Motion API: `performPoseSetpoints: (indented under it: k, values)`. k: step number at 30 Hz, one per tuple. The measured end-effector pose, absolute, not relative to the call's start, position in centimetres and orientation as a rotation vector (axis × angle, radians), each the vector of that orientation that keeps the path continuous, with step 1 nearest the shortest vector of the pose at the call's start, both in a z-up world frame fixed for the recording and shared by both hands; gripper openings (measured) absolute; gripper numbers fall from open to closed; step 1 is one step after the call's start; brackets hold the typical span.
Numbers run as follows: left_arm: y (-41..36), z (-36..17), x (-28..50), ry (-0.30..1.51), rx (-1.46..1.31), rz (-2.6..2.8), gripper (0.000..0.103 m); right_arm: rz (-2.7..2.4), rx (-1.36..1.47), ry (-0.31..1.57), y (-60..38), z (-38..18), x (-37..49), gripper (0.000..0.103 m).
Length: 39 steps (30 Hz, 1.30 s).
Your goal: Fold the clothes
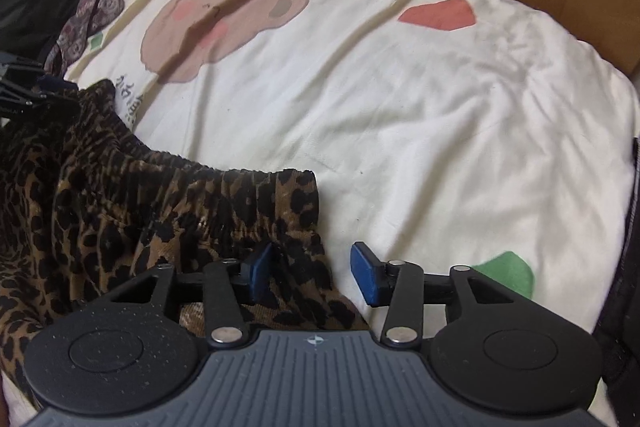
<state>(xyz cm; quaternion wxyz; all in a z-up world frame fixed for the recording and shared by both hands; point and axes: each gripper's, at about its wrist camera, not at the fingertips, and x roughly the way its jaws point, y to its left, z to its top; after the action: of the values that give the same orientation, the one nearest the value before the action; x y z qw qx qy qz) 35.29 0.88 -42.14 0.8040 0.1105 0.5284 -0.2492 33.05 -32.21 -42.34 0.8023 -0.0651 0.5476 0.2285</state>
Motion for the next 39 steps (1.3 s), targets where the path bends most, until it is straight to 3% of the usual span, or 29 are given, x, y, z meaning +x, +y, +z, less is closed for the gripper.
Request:
performPoseSetpoints:
  k: [5, 9, 13, 15, 17, 30, 39]
  values:
    - [0.9, -43.4, 35.6, 1.21, 0.211, -0.576, 0.04, 0.53, -0.157, 1.182, -32.3, -42.5, 33.0, 0.053]
    - [1.2, -43.7, 35.2, 1.229, 0.201, -0.591, 0.023, 0.562, -0.22, 1.182, -31.4, -42.5, 32.4, 0.051]
    - [1.0, -43.4, 34.5, 1.214, 0.24, -0.584, 0.005, 0.586, -0.231, 1.172, -31.1, -42.3, 31.8, 0.032]
    - [1.1, -42.9, 34.1, 1.201, 0.234, -0.567, 0.004, 0.584, -0.264, 1.155, -31.0, -42.1, 31.5, 0.012]
    - [1.1, -42.2, 33.7, 1.178, 0.234, -0.555, 0.003, 0.58, -0.278, 1.141, -31.1, -41.8, 31.3, 0.009]
    - [-0.1, -36.2, 35.1, 0.939, 0.246, -0.491, 0.002, 0.474, -0.293, 0.939, -32.8, -35.5, 32.6, 0.004]
    - [-1.1, -35.1, 39.2, 0.888, 0.228, -0.428, 0.002, 0.411, -0.343, 0.864, -32.1, -33.8, 37.3, 0.003]
